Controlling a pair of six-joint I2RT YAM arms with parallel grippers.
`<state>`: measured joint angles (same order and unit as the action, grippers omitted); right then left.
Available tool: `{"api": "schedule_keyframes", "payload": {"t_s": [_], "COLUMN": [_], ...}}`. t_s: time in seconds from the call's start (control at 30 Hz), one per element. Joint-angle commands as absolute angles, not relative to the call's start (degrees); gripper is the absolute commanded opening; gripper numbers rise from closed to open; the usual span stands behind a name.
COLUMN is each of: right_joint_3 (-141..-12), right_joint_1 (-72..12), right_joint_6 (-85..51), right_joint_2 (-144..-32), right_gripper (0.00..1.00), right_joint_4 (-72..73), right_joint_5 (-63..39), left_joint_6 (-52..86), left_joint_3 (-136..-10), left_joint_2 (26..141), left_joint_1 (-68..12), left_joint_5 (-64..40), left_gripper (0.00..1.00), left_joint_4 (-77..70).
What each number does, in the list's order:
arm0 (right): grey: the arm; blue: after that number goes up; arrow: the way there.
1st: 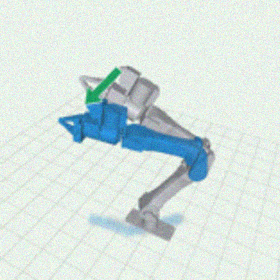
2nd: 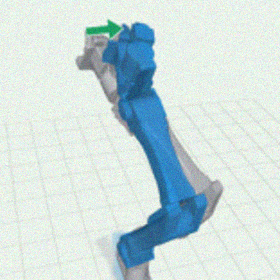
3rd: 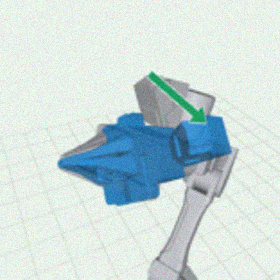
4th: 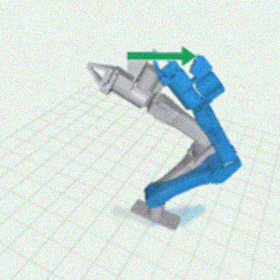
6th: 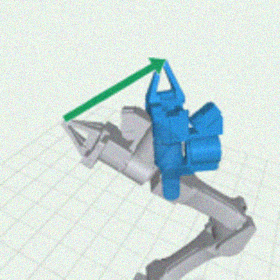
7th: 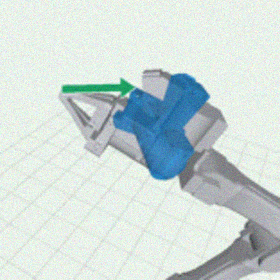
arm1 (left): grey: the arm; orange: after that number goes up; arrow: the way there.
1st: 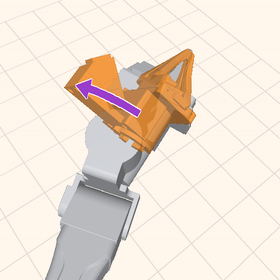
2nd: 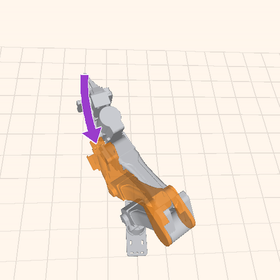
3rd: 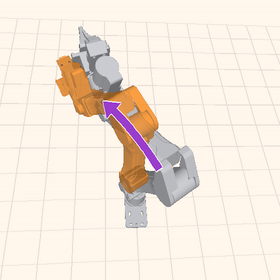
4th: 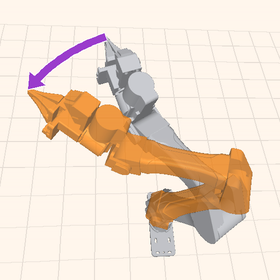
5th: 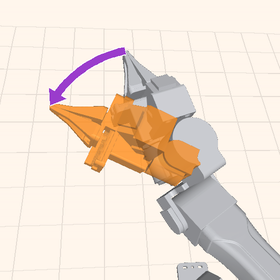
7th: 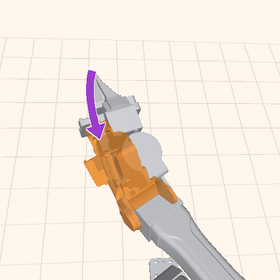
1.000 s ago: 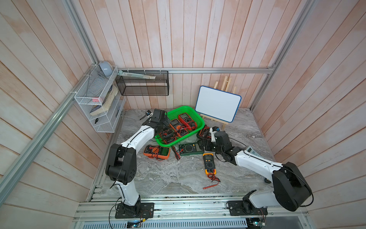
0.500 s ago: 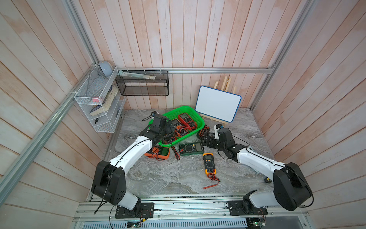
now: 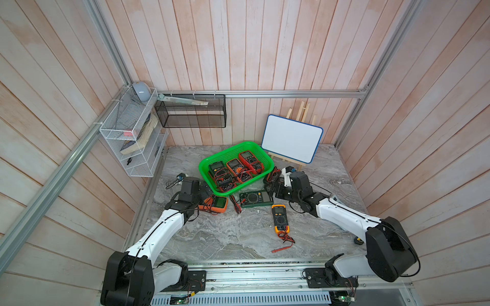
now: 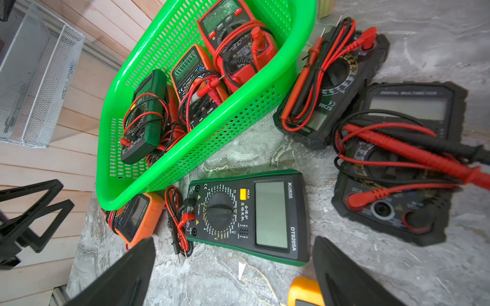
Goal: Put the multimeter into the basket
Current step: Adjust the basket at the center of the board.
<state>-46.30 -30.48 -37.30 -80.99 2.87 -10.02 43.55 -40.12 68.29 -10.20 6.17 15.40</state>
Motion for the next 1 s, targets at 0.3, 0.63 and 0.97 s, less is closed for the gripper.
{"api": "schedule_keyframes", "payload": {"t_s": [0.3, 0.63, 0.97], "right_joint_3": [-54.48, -66.40, -90.38], "right_joint_1": [-42.56, -46.38, -46.55], "right_joint_6": [-30.57, -33.37, -33.64], "right_joint_2": [-89.93, -106.01, -124.07], "right_gripper": [0.98, 0.98, 0.98], "right_joint_4": [7.31, 13.33, 9.05], "right_joint_5": [-12.85, -15.87, -20.95], "left_joint_6": [55.45, 51.09, 49.81], "left_joint_3": [-36.90, -40.58, -42.28], "left_joint_2": [68.87, 64.11, 61.20], "left_joint_1": [-6.42, -5.54, -5.27], "left_joint_5": [-2.00, -1.43, -1.47], "left_gripper": [1.00, 1.00, 1.00], "left_joint_4": [10.01, 14.84, 16.87]}}
